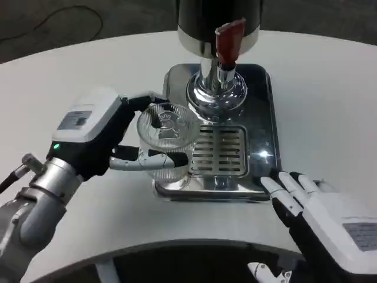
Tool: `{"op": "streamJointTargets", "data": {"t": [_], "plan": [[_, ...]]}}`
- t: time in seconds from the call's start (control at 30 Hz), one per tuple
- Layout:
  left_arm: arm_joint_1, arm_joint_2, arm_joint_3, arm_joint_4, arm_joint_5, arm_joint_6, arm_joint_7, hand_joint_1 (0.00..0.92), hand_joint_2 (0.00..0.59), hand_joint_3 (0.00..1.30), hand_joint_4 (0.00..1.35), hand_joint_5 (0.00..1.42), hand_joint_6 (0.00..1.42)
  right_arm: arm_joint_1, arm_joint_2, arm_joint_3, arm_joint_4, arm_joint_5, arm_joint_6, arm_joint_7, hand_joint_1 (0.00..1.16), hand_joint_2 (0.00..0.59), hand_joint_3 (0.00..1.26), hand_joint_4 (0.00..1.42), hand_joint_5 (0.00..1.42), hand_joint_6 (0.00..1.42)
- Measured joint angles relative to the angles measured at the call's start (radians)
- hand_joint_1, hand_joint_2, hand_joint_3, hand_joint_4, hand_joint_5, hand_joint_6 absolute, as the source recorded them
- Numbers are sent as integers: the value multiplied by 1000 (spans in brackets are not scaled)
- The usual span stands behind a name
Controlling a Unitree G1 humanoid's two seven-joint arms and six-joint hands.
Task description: Grasp the cup under the faucet to collect the drink, then remove the cup.
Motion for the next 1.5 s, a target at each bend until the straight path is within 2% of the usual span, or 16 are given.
{"op": "streamJointTargets", "data": {"t": [0.27,0.53,1.07,1.27,1.4,1.5], "plan": [[-93,-42,-73,93,46,29,96,463,184,1037,1216,1424,1424,37,11,-91,0,78,-77,-4,382,423,74,0,0,0],[-138,-78,-107,112,59,47,144,463,184,1037,1216,1424,1424,63,19,-178,0,149,-143,-8,382,423,74,0,0,0],[-221,-117,-165,215,64,100,182,463,184,1030,1203,1418,1424,72,29,-278,0,239,-198,-1,382,423,74,0,0,0],[-248,-133,-197,238,64,101,194,441,160,958,1076,1309,1412,73,30,-307,0,260,-210,3,382,423,74,0,0,0],[-253,-133,-203,245,59,101,194,401,141,859,956,1228,1381,74,31,-317,0,278,-212,8,382,423,74,0,0,0],[-256,-133,-208,247,56,101,190,327,125,734,816,1137,1353,76,32,-325,0,282,-213,12,382,423,74,0,0,0]]}}
